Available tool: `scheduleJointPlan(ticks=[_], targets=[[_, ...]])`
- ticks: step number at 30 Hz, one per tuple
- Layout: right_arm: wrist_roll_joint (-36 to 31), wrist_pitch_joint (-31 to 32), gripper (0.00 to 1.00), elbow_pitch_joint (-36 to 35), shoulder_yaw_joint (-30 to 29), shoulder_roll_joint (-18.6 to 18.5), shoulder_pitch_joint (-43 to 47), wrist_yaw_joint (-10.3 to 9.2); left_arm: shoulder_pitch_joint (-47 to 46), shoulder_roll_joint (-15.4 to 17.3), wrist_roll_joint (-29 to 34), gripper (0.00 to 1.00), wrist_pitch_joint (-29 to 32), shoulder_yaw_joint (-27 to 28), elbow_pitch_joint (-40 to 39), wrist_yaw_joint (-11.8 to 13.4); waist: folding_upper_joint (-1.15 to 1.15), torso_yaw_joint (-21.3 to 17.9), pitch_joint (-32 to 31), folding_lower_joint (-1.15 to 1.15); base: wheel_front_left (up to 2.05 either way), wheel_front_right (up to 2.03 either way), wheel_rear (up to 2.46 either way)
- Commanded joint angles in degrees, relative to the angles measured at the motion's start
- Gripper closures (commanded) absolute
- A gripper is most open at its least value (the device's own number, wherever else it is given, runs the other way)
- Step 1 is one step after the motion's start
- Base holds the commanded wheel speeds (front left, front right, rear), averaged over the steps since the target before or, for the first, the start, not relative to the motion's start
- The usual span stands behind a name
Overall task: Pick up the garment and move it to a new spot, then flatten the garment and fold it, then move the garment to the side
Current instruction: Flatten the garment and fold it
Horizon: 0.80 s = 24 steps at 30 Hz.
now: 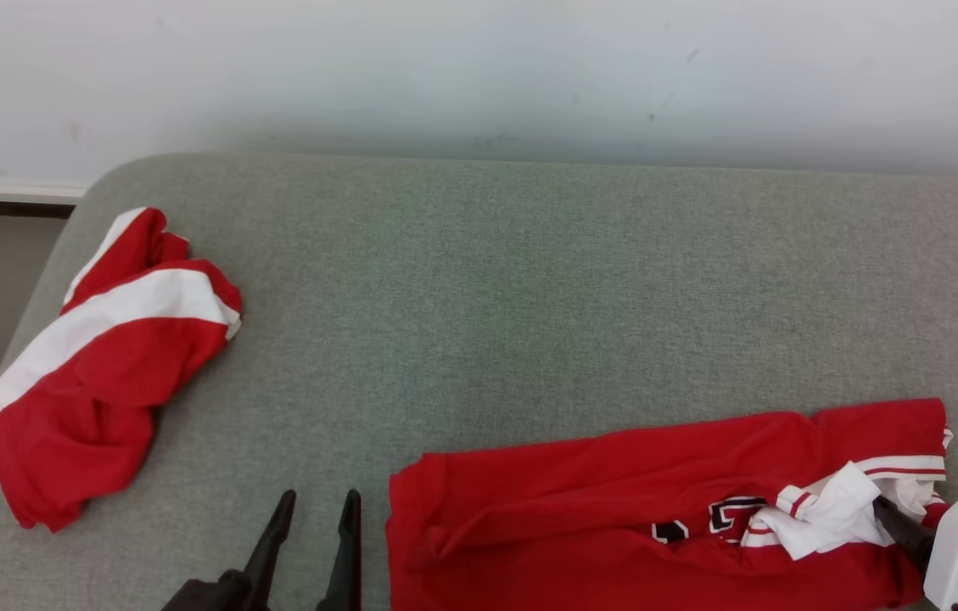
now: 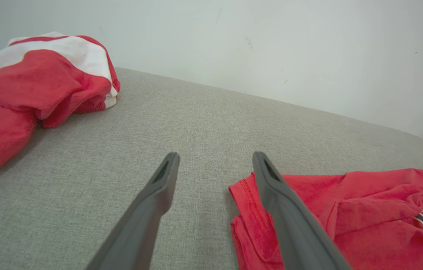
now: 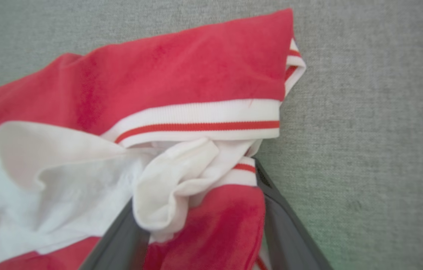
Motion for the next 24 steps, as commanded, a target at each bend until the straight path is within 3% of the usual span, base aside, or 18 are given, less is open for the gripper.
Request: scheduleJointPlan(ticks=[1, 2, 13, 24], targets=[[1.36, 1.21, 0.91, 1.24, 3.07, 2.74, 1.02, 0.75, -0.68, 0.14, -0.13, 0.00, -0.02, -0.23, 0.07, 0.22, 0.00, 0.24, 0.03, 0.00, 0.00, 0.00, 0.00], [1.87, 1.07, 1.00, 1.41, 3.47, 2.63, 0.86, 0.75, -0.78, 0.14, -0.21, 0.00, -0.02, -0.36, 0.12, 0.30, 0.00, 0.34, 0.01, 0.00, 0.00, 0.00, 0.00], [6.38, -3.35, 1.00, 1.81, -0.24, -5.92, -0.04, 0.30, 0.30, 0.14, 0.89, 0.00, -0.02, 0.12, 0.85, -0.22, 0.00, -0.69, -0.74, 0.00, 0.00, 0.00, 0.00], [8.13, -4.08, 1.00, 3.65, -11.13, -15.18, 3.09, 0.33, 0.66, 0.14, 1.80, 0.00, -0.02, 1.03, 1.47, -0.97, 0.00, -3.52, -1.47, 0.00, 0.00, 0.00, 0.00]])
